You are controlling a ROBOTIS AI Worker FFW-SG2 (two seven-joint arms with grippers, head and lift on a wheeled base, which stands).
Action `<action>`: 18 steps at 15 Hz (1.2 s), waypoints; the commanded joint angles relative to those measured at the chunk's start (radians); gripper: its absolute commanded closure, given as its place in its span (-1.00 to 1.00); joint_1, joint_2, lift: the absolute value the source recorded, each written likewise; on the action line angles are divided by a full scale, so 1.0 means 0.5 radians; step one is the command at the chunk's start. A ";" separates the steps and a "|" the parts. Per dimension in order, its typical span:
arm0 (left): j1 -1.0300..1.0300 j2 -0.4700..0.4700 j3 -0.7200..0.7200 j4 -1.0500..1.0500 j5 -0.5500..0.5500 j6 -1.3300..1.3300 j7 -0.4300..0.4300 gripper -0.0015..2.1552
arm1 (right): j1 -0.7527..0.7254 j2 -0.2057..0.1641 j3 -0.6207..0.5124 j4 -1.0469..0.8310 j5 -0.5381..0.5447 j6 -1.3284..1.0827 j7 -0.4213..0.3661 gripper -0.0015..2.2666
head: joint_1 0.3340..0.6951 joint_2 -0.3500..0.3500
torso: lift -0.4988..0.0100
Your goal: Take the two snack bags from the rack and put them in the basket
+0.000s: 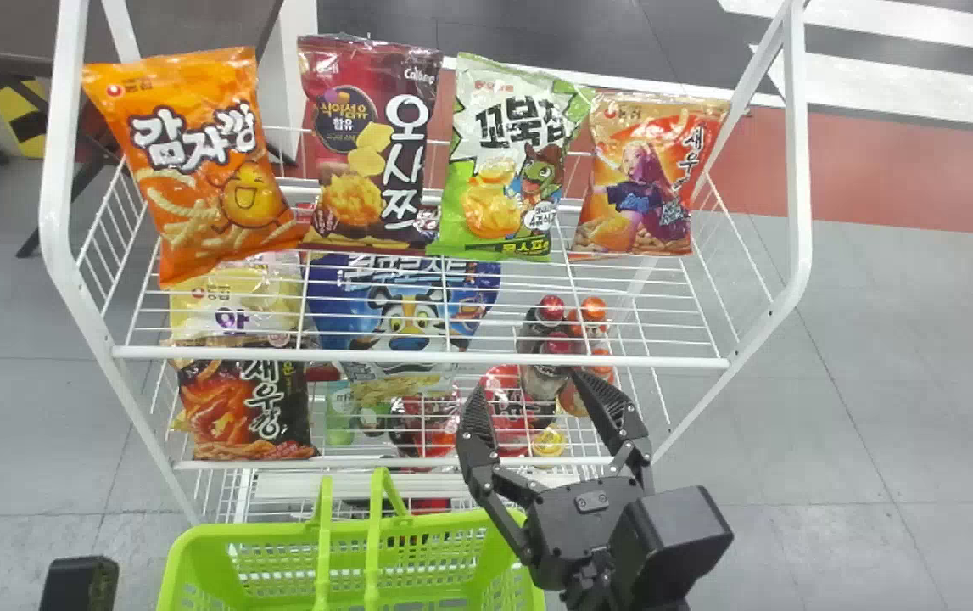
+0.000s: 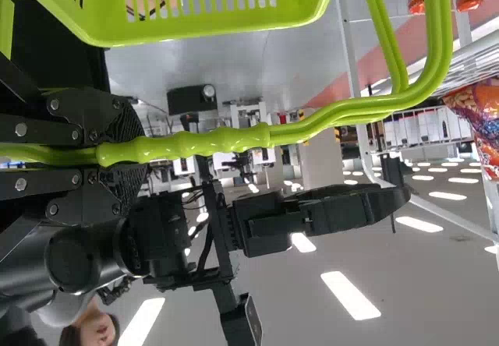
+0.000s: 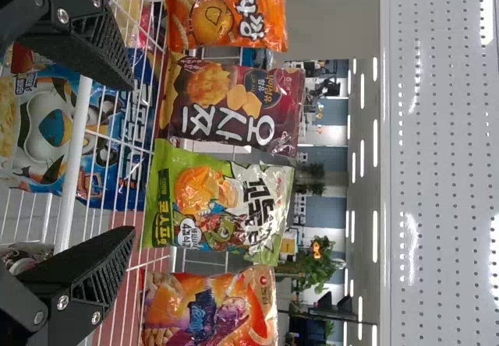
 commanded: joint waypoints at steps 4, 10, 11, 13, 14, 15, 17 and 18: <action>0.023 -0.002 -0.011 0.009 0.000 -0.036 -0.009 0.85 | -0.145 0.021 -0.050 0.088 -0.037 0.018 0.000 -0.84 | 1.00 -0.62 | 0.92; 0.060 0.001 -0.039 -0.009 -0.003 -0.048 -0.012 0.85 | -0.471 0.067 -0.099 0.373 -0.095 0.011 0.006 -0.84 | 1.00 -0.68 | 0.92; 0.057 0.004 -0.054 -0.015 -0.012 -0.048 -0.012 0.85 | -0.517 0.073 -0.118 0.410 -0.101 0.018 0.006 -0.84 | 1.00 -0.69 | 0.92; 0.045 0.007 -0.069 -0.018 -0.031 -0.048 -0.009 0.85 | -0.609 0.097 -0.145 0.490 -0.123 0.011 0.012 -0.84 | 1.00 -0.74 | 0.92; 0.038 0.007 -0.069 -0.018 -0.031 -0.048 -0.009 0.85 | -0.667 0.103 -0.157 0.533 -0.138 0.018 0.012 -0.84 | 1.00 -0.76 | 0.92; 0.023 0.013 -0.085 -0.018 -0.034 -0.042 -0.006 0.85 | -0.710 0.110 -0.173 0.566 -0.169 0.018 0.012 -0.84 | 1.00 -0.77 | 0.92; -0.008 0.020 -0.097 -0.006 -0.049 -0.036 0.000 0.85 | -0.796 0.110 -0.210 0.640 -0.227 0.018 0.025 -0.84 | 1.00 -0.81 | 0.92; -0.017 0.023 -0.100 0.003 -0.055 -0.030 0.000 0.85 | -0.869 0.110 -0.207 0.714 -0.236 0.018 0.031 -0.84 | 1.00 -0.83 | 0.92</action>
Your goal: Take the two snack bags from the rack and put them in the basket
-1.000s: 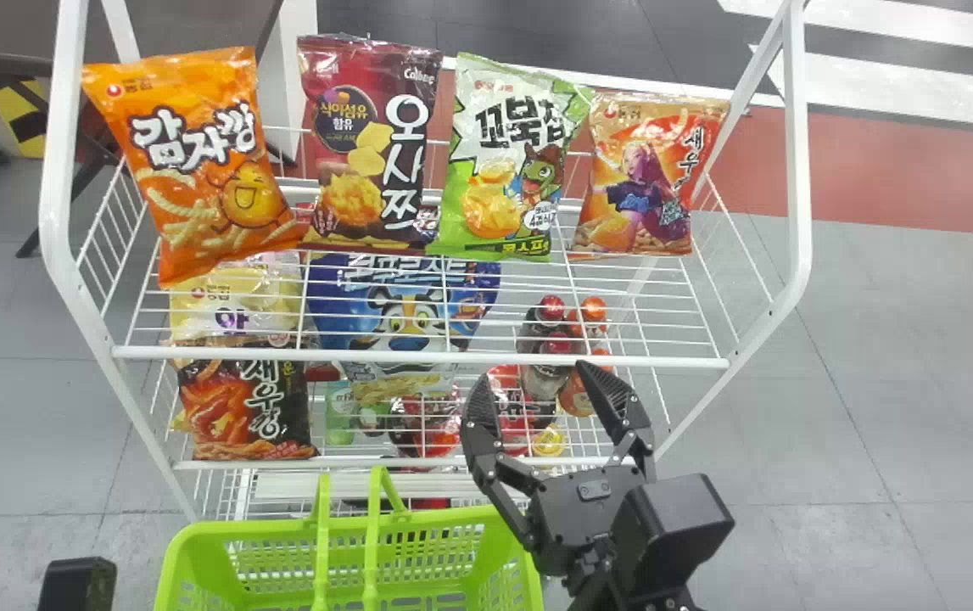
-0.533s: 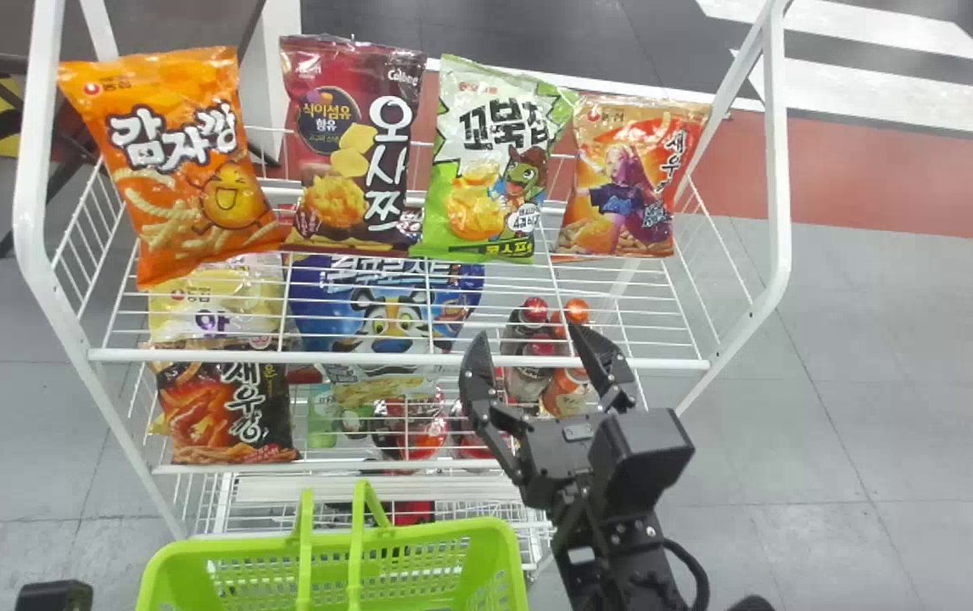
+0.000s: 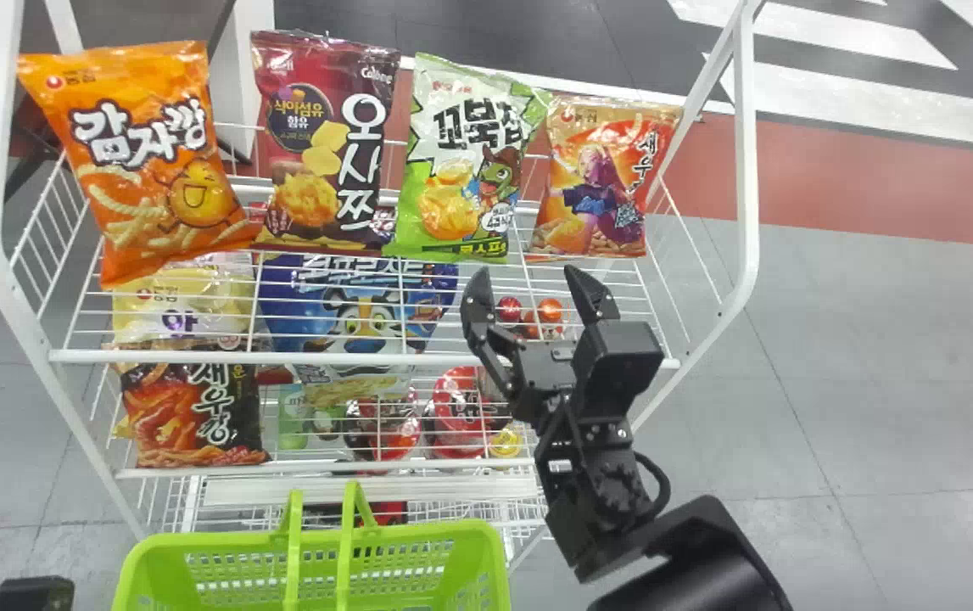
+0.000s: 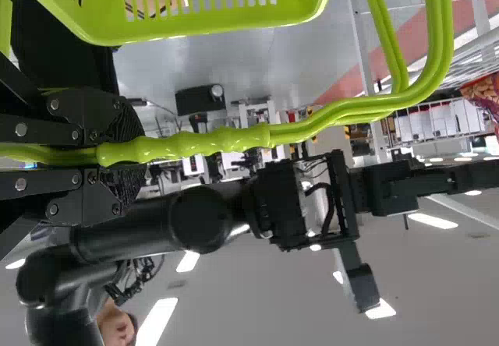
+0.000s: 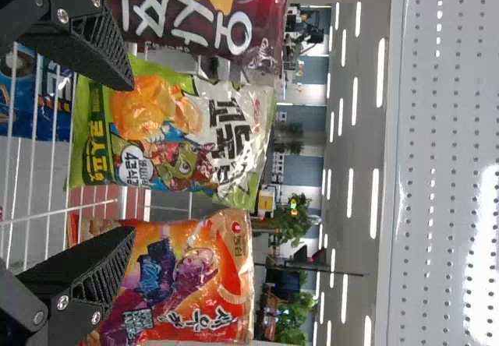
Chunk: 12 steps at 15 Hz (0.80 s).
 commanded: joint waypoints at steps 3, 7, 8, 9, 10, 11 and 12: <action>-0.068 0.006 -0.030 0.042 -0.043 0.043 -0.005 0.85 | -0.264 0.022 -0.006 0.252 -0.020 0.006 0.006 -0.84 | 1.00 -0.84 | 0.92; -0.096 0.015 -0.061 0.085 -0.043 0.050 0.001 0.85 | -0.531 0.068 0.025 0.509 -0.011 0.006 0.049 -0.84 | 1.00 -0.84 | 0.92; -0.099 0.015 -0.067 0.097 -0.043 0.050 0.001 0.85 | -0.593 0.083 0.025 0.568 -0.005 0.006 0.052 -0.84 | 1.00 -0.82 | 0.92; -0.102 0.015 -0.076 0.106 -0.043 0.043 0.004 0.85 | -0.654 0.089 0.037 0.629 -0.017 0.006 0.067 -0.84 | 1.00 -0.79 | 0.92; -0.105 0.015 -0.076 0.112 -0.043 0.043 0.004 0.85 | -0.697 0.096 0.037 0.660 -0.029 0.018 0.095 -0.84 | 1.00 -0.77 | 0.92; -0.111 0.015 -0.080 0.121 -0.046 0.043 0.001 0.85 | -0.737 0.105 0.040 0.690 -0.029 0.024 0.104 -0.84 | 1.00 -0.76 | 0.92; -0.121 0.015 -0.080 0.140 -0.040 0.043 -0.014 0.85 | -0.774 0.114 0.040 0.715 -0.029 0.043 0.120 -0.84 | 1.00 -0.75 | 0.92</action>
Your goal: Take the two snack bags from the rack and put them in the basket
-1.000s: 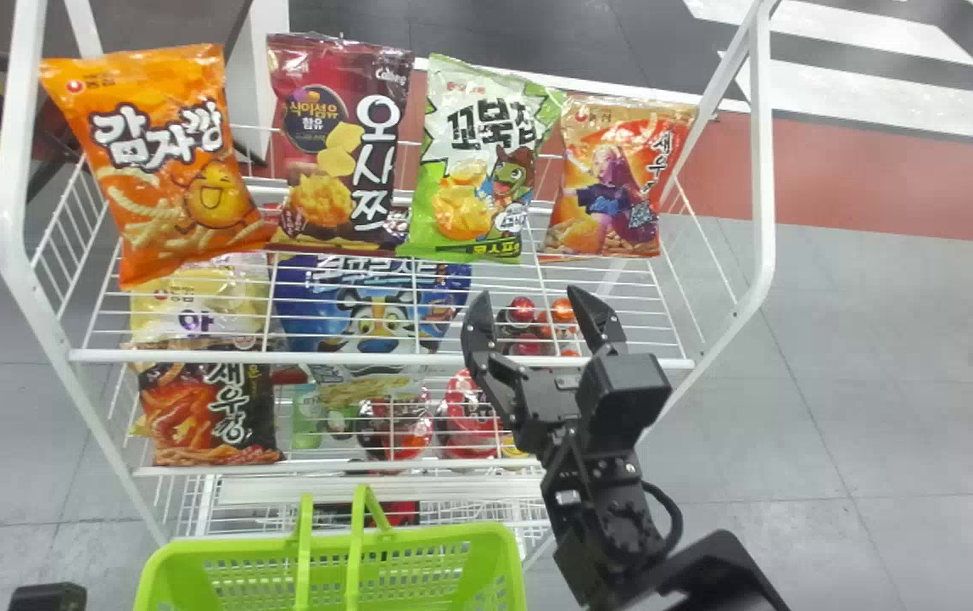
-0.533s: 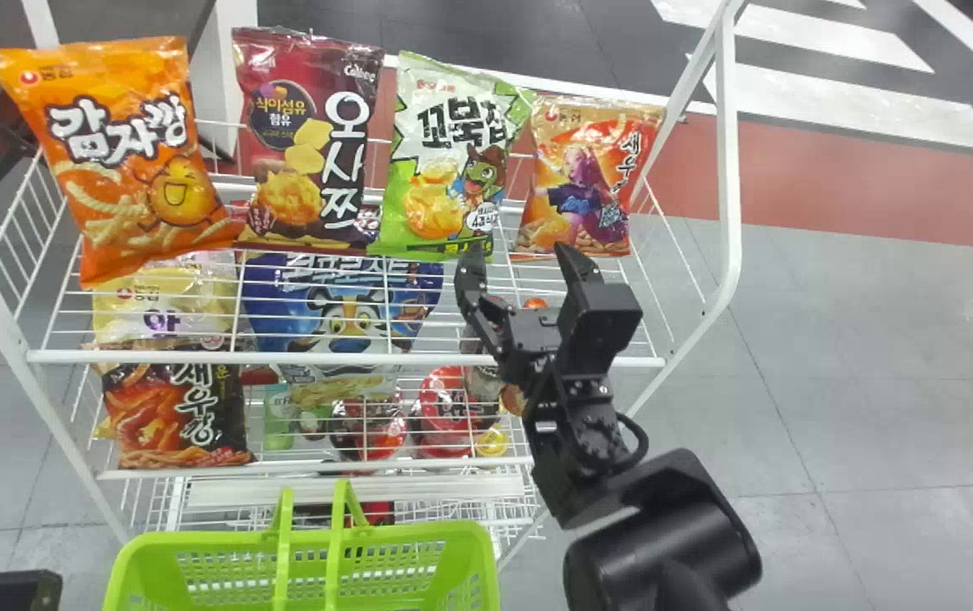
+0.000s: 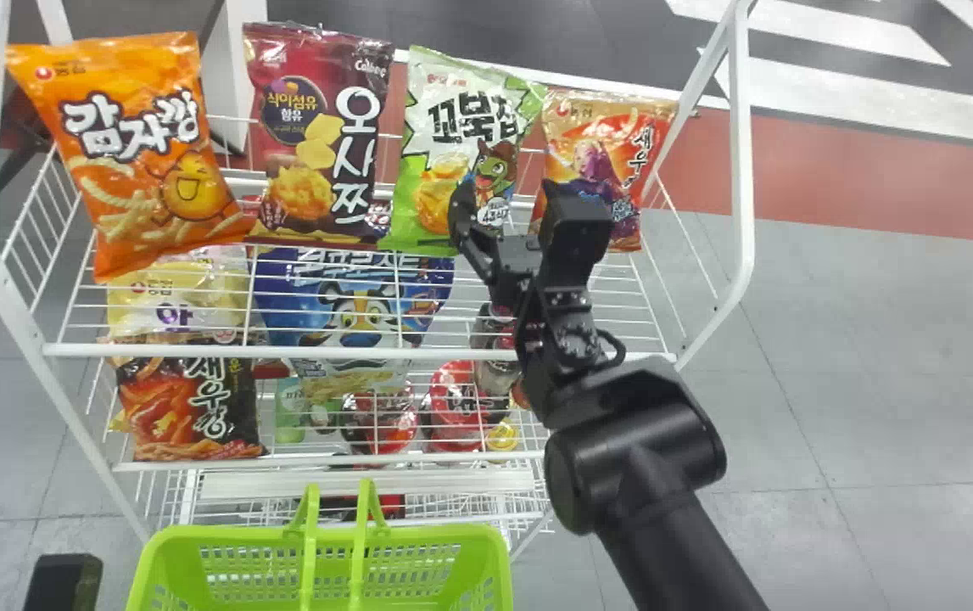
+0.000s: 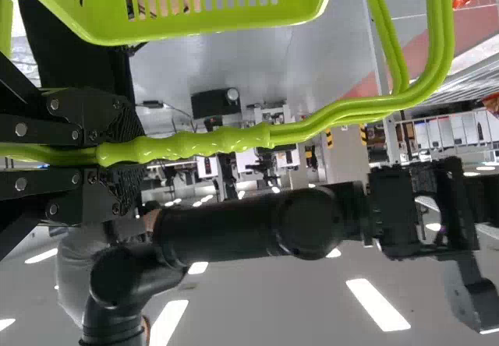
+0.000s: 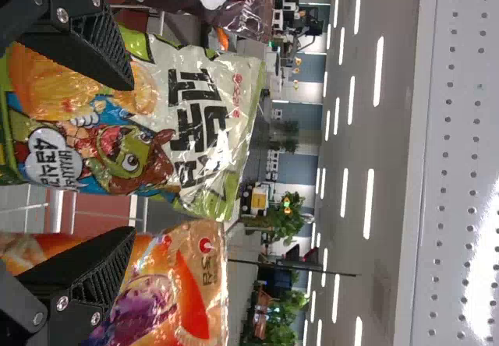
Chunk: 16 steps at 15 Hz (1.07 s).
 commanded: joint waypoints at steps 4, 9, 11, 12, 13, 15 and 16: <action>-0.029 -0.003 -0.008 0.068 0.017 -0.043 -0.035 0.85 | -0.211 0.049 0.008 0.189 -0.082 0.042 0.060 -0.84 | 1.00 -0.69 | 0.92; -0.029 -0.003 0.005 0.071 0.032 -0.062 -0.059 0.85 | -0.331 0.085 0.057 0.269 -0.082 0.208 0.066 -0.84 | 1.00 -0.63 | 0.92; -0.029 -0.003 0.011 0.071 0.032 -0.068 -0.062 0.85 | -0.343 0.107 0.063 0.272 -0.076 0.319 0.066 -0.84 | 1.00 -0.60 | 0.92; -0.029 -0.003 0.011 0.071 0.032 -0.080 -0.066 0.85 | -0.365 0.110 0.063 0.296 -0.085 0.355 0.063 -0.84 | 1.00 -0.58 | 0.92; -0.029 -0.003 0.008 0.077 0.032 -0.086 -0.066 0.85 | -0.386 0.113 0.063 0.315 -0.097 0.386 0.066 -0.84 | 1.00 -0.57 | 0.92; -0.035 -0.006 0.005 0.093 0.032 -0.117 -0.066 0.85 | -0.420 0.119 0.060 0.361 -0.103 0.429 0.063 -0.83 | 1.00 -0.56 | 0.92; -0.042 -0.006 -0.002 0.096 0.032 -0.117 -0.069 0.85 | -0.460 0.137 0.048 0.425 -0.106 0.429 0.063 -0.81 | 1.00 -0.56 | 0.92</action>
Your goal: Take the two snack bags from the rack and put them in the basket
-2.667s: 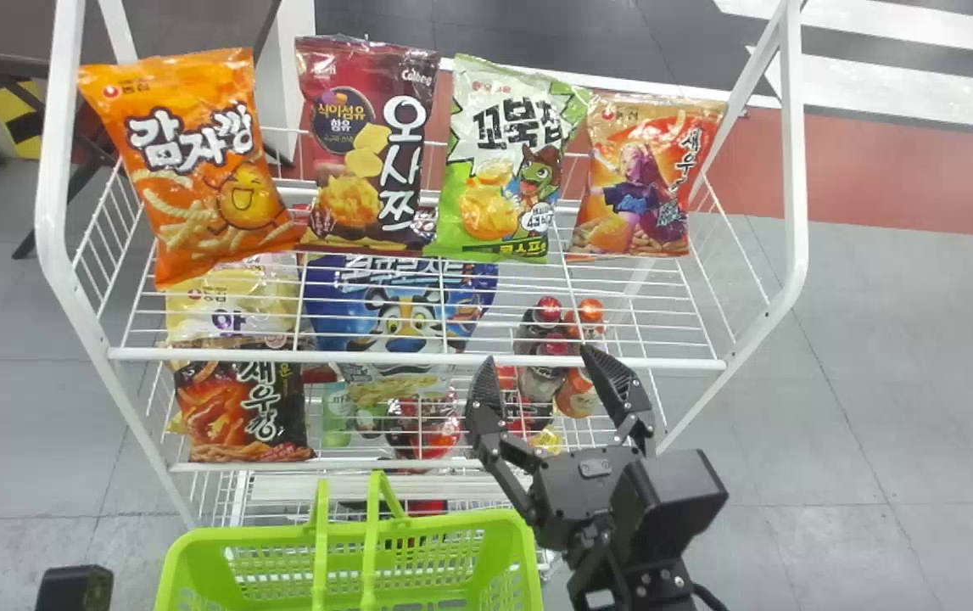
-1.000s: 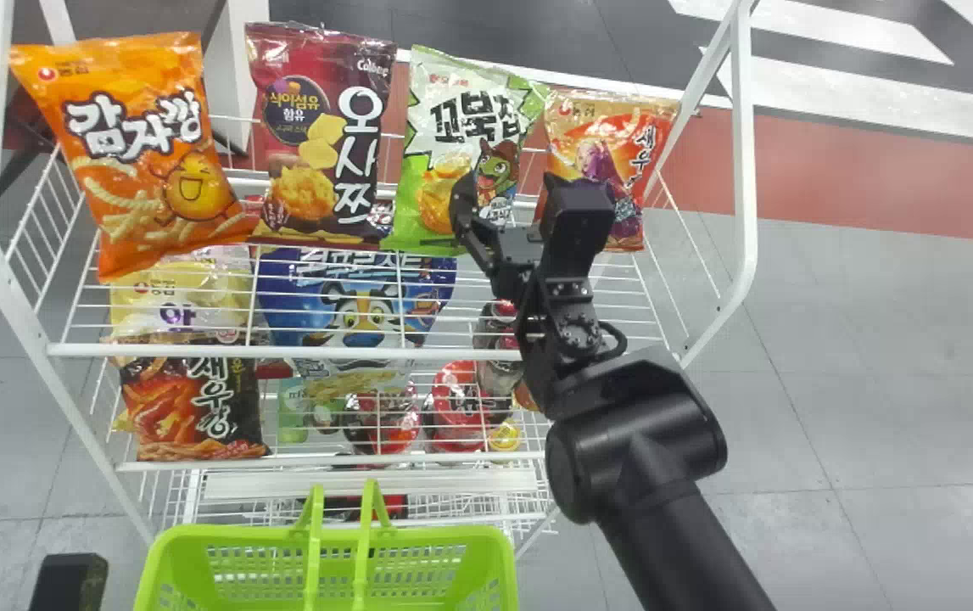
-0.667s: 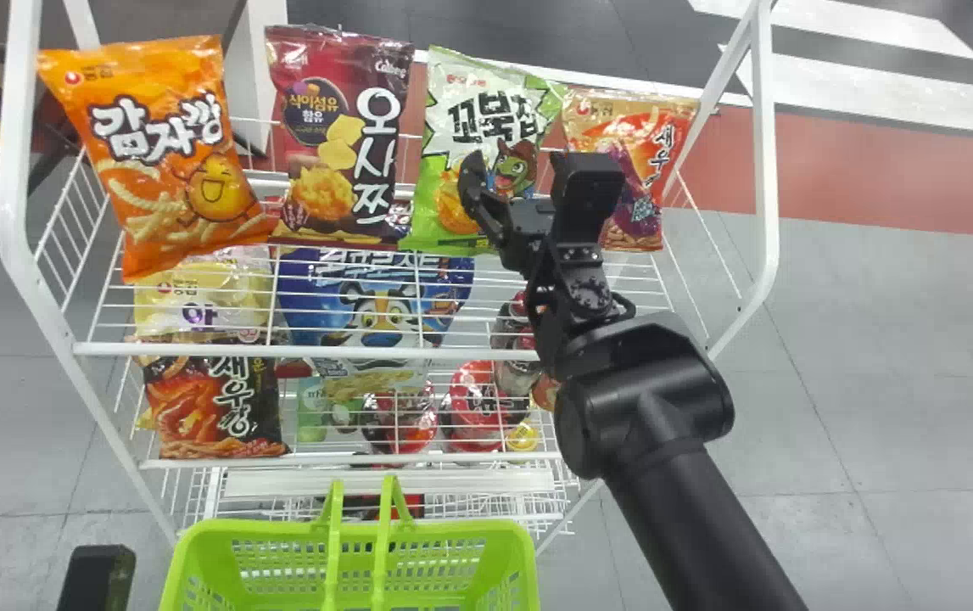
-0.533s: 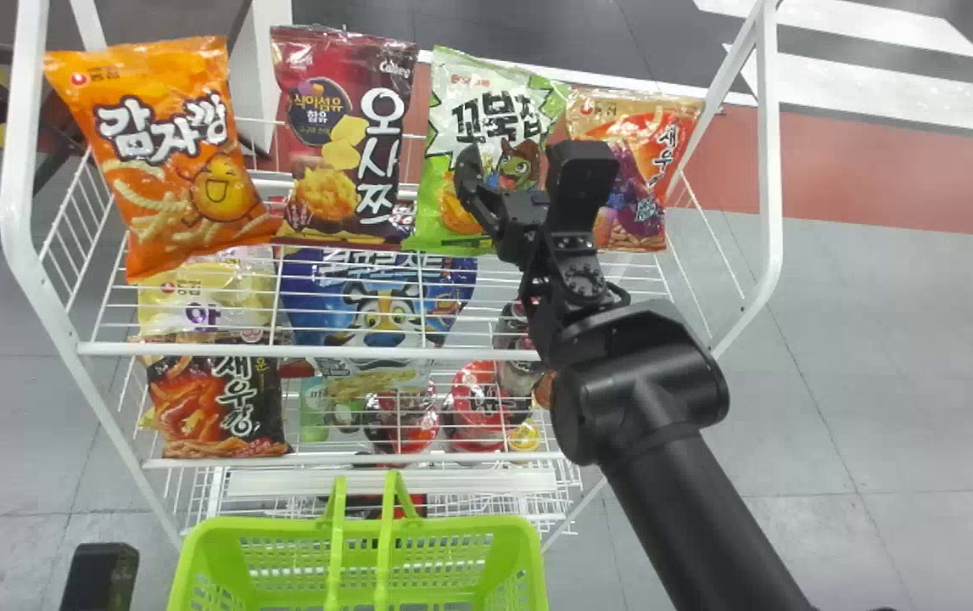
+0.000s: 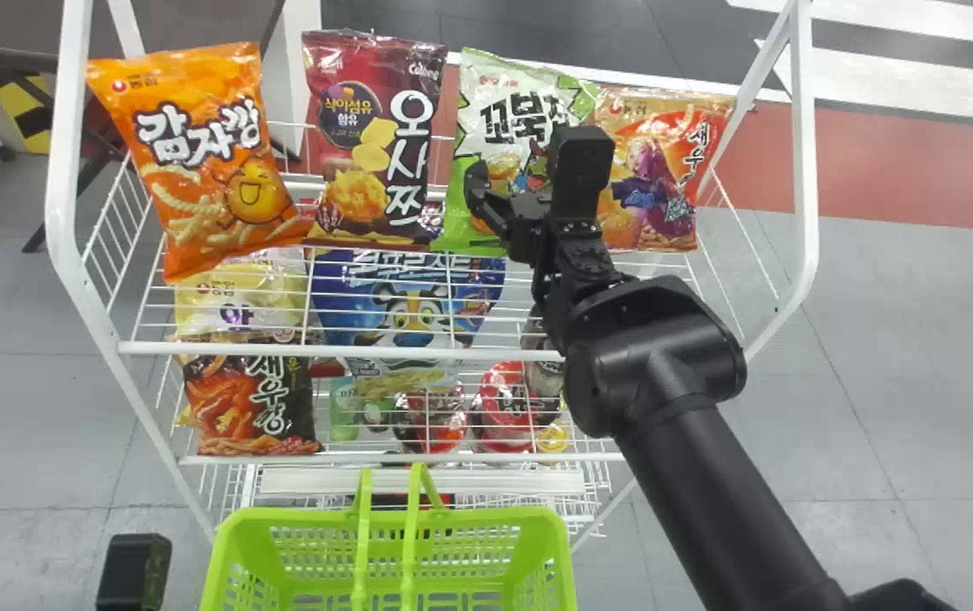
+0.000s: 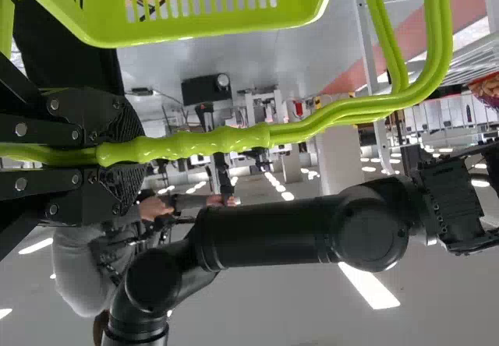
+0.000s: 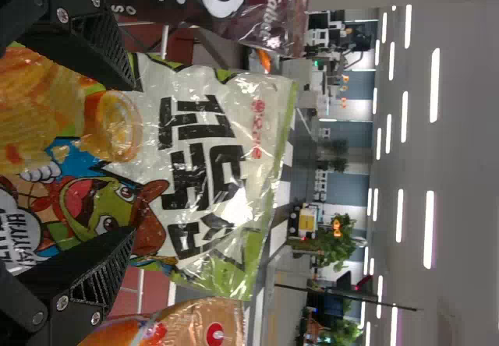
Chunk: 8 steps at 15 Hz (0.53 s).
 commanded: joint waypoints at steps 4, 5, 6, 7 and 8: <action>-0.014 0.000 -0.002 0.012 0.000 -0.012 0.006 0.85 | -0.110 0.022 -0.045 0.121 -0.048 0.124 0.135 0.53 | 1.00 -0.56 | 0.92; -0.014 0.000 -0.002 0.012 0.000 -0.006 0.006 0.85 | -0.083 0.019 -0.069 0.072 -0.048 0.179 0.162 0.83 | 1.00 -0.55 | 0.92; -0.014 0.000 -0.002 0.012 0.000 -0.006 0.006 0.85 | -0.052 0.016 -0.069 0.004 -0.051 0.192 0.181 0.91 | 1.00 -0.55 | 0.92; -0.014 0.000 -0.002 0.012 0.000 -0.006 0.009 0.85 | -0.015 0.013 -0.069 -0.060 -0.042 0.216 0.181 0.96 | 1.00 -0.54 | 0.92; -0.014 0.000 -0.002 0.012 0.000 -0.006 0.013 0.85 | 0.034 0.013 -0.069 -0.134 -0.027 0.241 0.181 0.98 | 1.00 -0.54 | 0.92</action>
